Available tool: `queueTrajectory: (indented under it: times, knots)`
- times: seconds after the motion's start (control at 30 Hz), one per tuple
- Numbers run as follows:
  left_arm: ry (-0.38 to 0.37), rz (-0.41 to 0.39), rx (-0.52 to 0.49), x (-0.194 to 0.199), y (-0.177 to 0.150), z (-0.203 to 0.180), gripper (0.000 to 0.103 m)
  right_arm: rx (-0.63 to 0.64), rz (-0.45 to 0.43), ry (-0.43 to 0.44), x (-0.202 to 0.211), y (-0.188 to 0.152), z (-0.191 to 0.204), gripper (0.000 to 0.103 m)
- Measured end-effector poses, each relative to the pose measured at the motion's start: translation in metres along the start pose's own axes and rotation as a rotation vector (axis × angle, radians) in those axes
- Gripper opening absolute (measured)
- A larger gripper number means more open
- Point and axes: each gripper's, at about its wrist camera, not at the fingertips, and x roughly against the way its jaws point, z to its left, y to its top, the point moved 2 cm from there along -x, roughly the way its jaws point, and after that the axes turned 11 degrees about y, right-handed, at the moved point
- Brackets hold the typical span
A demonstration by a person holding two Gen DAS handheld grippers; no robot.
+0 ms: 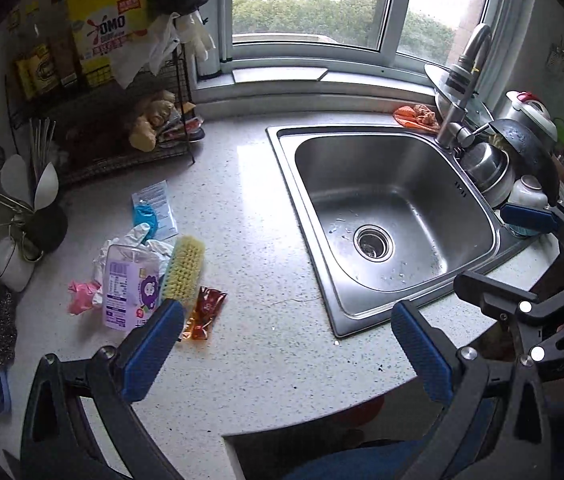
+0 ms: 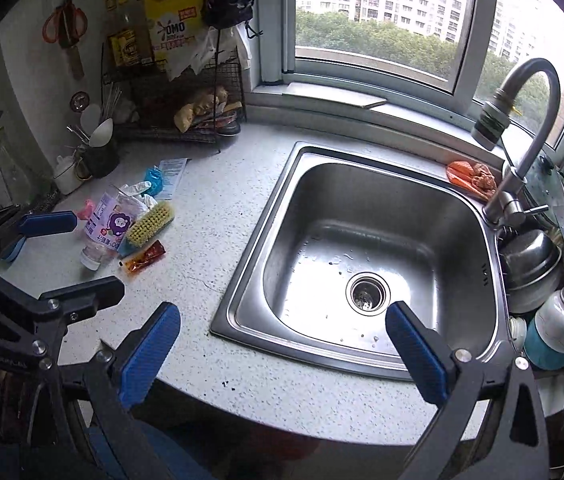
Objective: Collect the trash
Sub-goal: 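Raise both tools back up to the counter trash pile, then grasp the clear bottle with purple label with the left gripper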
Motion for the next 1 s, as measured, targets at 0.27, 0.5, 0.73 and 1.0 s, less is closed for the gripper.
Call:
queueTrajectory:
  times: [0.27, 0.5, 0.73, 1.0]
  knots:
    - [0.069, 0.059, 0.038, -0.03, -0.01, 0.069, 0.103, 0.028, 0.091, 0.083, -0.061, 0.028, 0.031, 0.102]
    - [0.069, 0.137, 0.103, -0.065, -0.018, 0.123, 0.103, 0.077, 0.184, 0.094, -0.102, 0.044, 0.051, 0.102]
    - [0.067, 0.195, 0.07, -0.103, -0.012, 0.145, 0.103, 0.078, 0.234, 0.096, -0.128, 0.054, 0.059, 0.102]
    - [0.058, 0.218, 0.0, -0.127, -0.012, 0.14, 0.085, 0.058, 0.257, 0.08, -0.137, 0.057, 0.056, 0.102]
